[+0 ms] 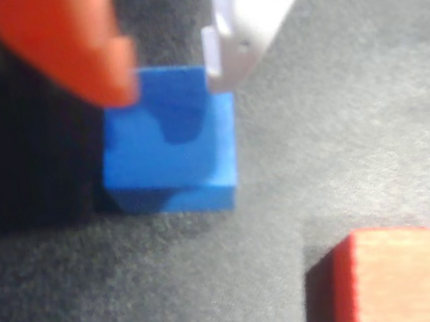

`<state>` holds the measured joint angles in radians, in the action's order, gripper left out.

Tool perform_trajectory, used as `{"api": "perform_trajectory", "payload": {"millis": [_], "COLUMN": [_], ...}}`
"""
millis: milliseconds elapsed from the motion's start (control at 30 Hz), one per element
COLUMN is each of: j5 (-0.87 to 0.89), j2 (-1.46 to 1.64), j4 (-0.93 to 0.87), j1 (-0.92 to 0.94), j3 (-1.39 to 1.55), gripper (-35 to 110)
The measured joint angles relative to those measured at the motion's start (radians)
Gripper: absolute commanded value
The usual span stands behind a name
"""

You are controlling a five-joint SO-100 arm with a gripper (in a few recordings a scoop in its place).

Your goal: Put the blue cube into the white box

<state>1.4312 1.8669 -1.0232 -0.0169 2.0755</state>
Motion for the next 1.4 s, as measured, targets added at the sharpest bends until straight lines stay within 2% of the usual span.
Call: {"api": "perform_trajectory", "payload": {"millis": [433,733,1400], "j5": [-0.008,-0.011,-0.009], "j2": [-0.012,-0.043,-0.114], "j4": [0.031,0.086,0.285], "j1": [-0.032,-0.049,-0.051], "j3": [0.000,0.006,0.172], "gripper": [25,29,28]}}
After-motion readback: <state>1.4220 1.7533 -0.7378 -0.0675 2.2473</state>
